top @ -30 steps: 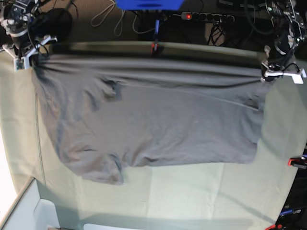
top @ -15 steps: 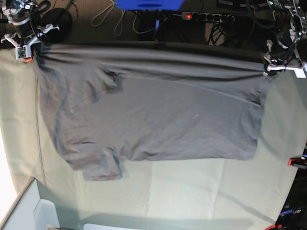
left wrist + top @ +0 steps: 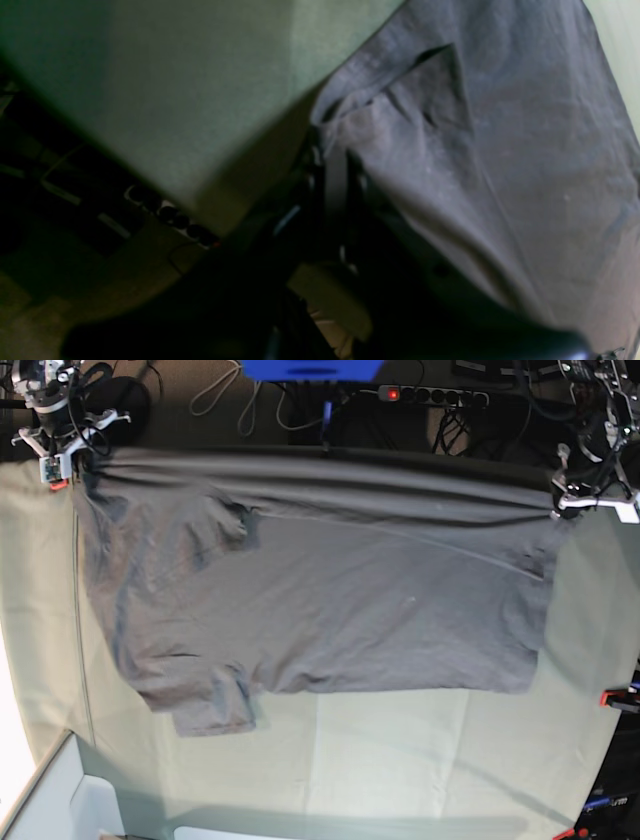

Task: Layout the t-shirt on the table in an organized manner, then fold the t-shirt properly
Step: 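Hold the stretched t-shirt edge with both grippers and adjust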

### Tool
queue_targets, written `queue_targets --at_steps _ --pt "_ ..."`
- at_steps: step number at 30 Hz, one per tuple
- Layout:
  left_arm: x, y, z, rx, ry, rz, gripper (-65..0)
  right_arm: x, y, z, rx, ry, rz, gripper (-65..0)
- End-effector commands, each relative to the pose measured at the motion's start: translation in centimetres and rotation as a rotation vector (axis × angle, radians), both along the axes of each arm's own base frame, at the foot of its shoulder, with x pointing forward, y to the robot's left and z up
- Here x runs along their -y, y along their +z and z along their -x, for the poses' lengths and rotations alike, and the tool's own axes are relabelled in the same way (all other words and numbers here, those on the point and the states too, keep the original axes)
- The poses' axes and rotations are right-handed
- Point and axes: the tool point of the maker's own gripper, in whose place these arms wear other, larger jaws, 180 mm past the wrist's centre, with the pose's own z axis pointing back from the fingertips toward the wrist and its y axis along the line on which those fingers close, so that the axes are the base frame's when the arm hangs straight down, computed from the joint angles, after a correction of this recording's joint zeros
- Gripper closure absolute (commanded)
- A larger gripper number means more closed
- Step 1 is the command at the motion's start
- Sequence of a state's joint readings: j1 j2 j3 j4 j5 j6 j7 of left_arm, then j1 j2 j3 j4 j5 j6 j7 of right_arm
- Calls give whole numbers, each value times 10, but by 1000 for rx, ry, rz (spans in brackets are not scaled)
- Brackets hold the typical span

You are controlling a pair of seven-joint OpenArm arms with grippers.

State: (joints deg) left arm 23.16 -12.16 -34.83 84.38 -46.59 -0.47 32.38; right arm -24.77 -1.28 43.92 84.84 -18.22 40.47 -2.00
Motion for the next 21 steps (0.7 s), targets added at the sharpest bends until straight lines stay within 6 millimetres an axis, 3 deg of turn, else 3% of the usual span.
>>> queue_targets --at_steps 1,5,11,16,21 --pt "-12 12 -7 39 16 -46 -6 8 8 -6 32 -4 23 -43" --pt "-14 15 -12 52 20 -45 -52 4 3 -5 30 -20 3 -156" --pt "-15 15 -11 50 26 -45 -270 -3 1 -5 37 -32 -14 -272" --pt "-13 16 -13 57 17 -46 -282 -7 1 -5 42 -36 -22 -282" --pt "-17 22 -17 69 15 -58 -284 4 14 -11 81 -72 6 -282"
